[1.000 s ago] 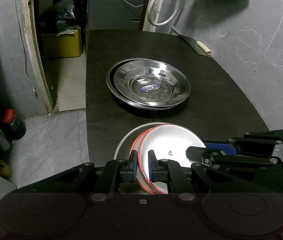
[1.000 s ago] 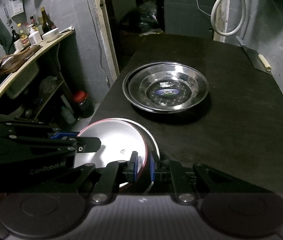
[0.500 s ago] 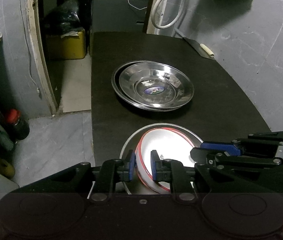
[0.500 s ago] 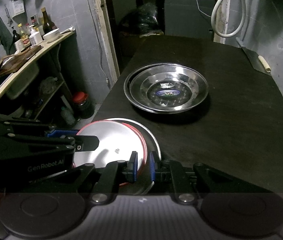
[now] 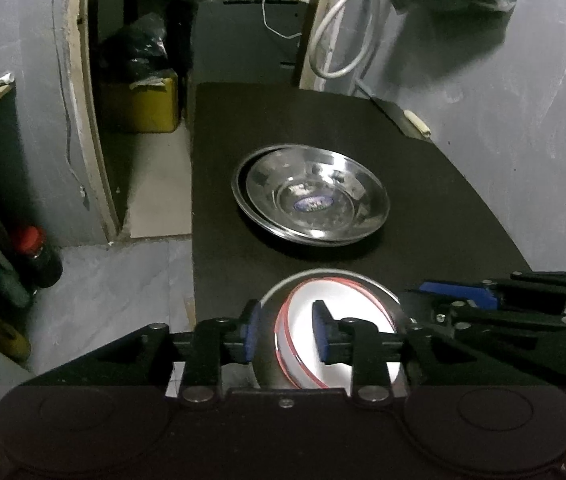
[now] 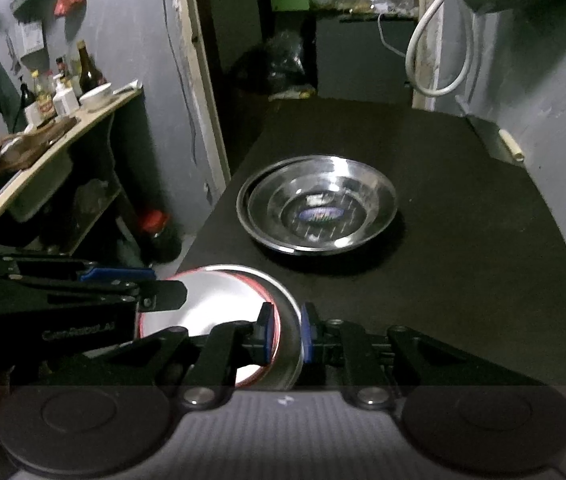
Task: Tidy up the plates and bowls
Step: 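Open the left gripper and pull back from the bowls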
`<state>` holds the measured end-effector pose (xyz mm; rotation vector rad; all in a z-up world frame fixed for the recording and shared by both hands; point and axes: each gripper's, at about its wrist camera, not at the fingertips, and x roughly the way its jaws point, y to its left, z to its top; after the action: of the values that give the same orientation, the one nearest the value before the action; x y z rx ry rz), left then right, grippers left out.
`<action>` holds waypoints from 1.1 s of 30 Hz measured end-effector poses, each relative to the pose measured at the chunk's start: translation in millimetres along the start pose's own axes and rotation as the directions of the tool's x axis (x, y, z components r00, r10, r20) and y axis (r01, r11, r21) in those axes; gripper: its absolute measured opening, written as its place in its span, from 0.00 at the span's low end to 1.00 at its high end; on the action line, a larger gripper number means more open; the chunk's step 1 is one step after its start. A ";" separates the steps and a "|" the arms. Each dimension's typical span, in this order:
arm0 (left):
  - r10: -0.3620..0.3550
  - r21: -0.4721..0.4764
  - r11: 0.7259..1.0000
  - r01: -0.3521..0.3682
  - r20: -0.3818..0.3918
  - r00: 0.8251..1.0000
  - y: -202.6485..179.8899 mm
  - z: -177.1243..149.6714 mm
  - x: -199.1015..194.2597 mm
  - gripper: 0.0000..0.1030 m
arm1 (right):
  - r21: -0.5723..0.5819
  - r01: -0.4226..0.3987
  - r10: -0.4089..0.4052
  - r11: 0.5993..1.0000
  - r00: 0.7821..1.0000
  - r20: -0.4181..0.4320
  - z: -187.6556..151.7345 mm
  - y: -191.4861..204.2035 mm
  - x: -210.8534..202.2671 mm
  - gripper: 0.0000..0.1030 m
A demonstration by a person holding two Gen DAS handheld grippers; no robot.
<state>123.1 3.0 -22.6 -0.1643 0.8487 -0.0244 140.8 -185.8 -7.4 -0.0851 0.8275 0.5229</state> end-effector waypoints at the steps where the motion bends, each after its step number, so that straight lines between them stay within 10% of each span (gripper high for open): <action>1: 0.005 -0.003 1.000 -0.005 0.007 1.000 0.8 0.5 -1.7 0.38 | 0.003 0.003 -0.003 1.000 1.000 0.007 0.4 -1.5 -0.8 0.16; 11: 0.052 -0.044 0.998 -0.047 0.106 0.993 9.6 4.2 -18.6 0.97 | 0.030 0.036 -0.038 0.999 0.997 0.064 2.3 -6.9 -10.4 0.51; 19: 0.119 -0.066 0.991 -0.112 0.108 0.987 18.6 2.1 -19.5 0.99 | 0.086 0.117 -0.126 0.989 0.986 0.106 -1.8 -13.3 -17.8 0.97; 33: 0.200 -0.093 0.976 -0.198 0.022 0.979 37.4 -17.7 -15.7 0.99 | 0.145 0.239 -0.248 0.960 0.967 0.049 -23.5 -27.7 -15.9 1.00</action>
<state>97.9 38.9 -28.2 -0.1635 0.8322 0.2044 129.0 -222.8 -15.5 -0.0416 0.7733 0.2339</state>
